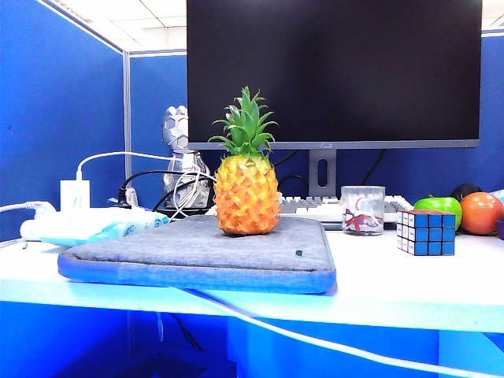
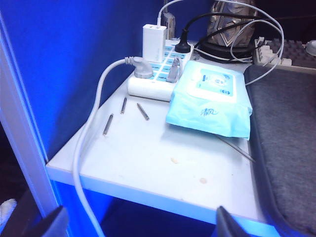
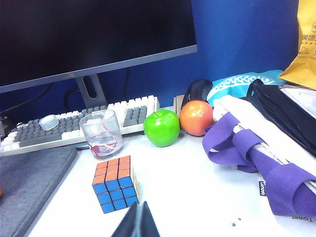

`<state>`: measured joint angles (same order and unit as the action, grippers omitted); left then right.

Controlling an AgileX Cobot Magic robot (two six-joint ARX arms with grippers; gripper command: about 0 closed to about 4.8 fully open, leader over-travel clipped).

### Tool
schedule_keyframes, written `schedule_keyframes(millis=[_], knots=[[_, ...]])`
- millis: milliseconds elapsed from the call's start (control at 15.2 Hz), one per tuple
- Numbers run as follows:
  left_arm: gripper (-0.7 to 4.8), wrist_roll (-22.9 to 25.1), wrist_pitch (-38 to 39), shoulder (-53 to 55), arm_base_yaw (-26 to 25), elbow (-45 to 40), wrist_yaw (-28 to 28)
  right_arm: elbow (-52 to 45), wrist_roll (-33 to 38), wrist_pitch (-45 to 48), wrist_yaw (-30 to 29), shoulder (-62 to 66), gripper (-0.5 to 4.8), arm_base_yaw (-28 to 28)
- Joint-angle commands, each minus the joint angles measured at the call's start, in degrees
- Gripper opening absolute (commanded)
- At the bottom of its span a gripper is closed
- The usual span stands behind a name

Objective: Rotate the Rubik's Cube so that its red face is facing towards you.

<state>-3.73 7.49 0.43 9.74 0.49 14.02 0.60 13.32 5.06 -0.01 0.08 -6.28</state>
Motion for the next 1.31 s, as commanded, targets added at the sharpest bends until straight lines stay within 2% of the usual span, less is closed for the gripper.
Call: schedule_keyframes(millis=[66, 460, 526, 592, 657, 789, 920, 986, 1118, 1183, 1315], knots=[[3.98, -0.15, -0.96, -0.02, 0.0, 0.15, -5.33, -0.52, 0.2, 0.66, -0.09, 0.02, 0.04, 0.04], [3.98, -0.22, -0.92, -0.02, 0.0, 0.13, -6.4, -0.52, 0.2, 0.52, -0.11, 0.02, 0.04, 0.04], [3.98, -2.27, -0.94, -0.02, 0.0, 0.31, -7.91, -0.52, 0.22, 0.5, -0.17, 0.02, 0.04, 0.04], [3.98, -4.79, -0.9, -0.02, 0.0, 0.98, -12.41, -0.52, 0.24, 0.59, -1.73, 0.02, 0.04, 0.04], [3.98, -5.66, -0.98, -0.02, 0.0, 1.9, -19.12, -0.52, 0.5, 0.79, -6.97, 0.02, 0.04, 0.07], [3.98, -5.77, -0.2, 0.76, 0.0, 3.26, -25.94, -0.52, 0.63, 0.2, -18.95, 0.02, 0.04, 0.11], [3.98, -8.31, -0.33, 3.04, 0.0, 5.81, -31.08, -0.52, 1.77, -0.42, -19.3, 0.02, -0.01, 0.68], [3.98, -8.87, -0.31, 5.62, 0.0, 9.05, -31.34, -0.52, 2.03, -0.17, -19.02, 0.02, -0.01, 1.07], [3.99, -7.13, -0.96, 16.13, 0.0, 19.02, -32.72, -0.52, 5.51, 2.32, -18.75, 0.02, -0.01, 2.23], [4.03, -7.56, -1.68, 25.4, 0.02, 25.44, -35.23, -0.48, 6.97, 4.26, -17.66, 0.02, -0.01, 3.02], [4.04, -7.37, -5.4, 44.52, 0.94, 36.33, -44.74, 0.39, 7.26, 6.51, -13.6, 0.07, -0.01, 4.96]])
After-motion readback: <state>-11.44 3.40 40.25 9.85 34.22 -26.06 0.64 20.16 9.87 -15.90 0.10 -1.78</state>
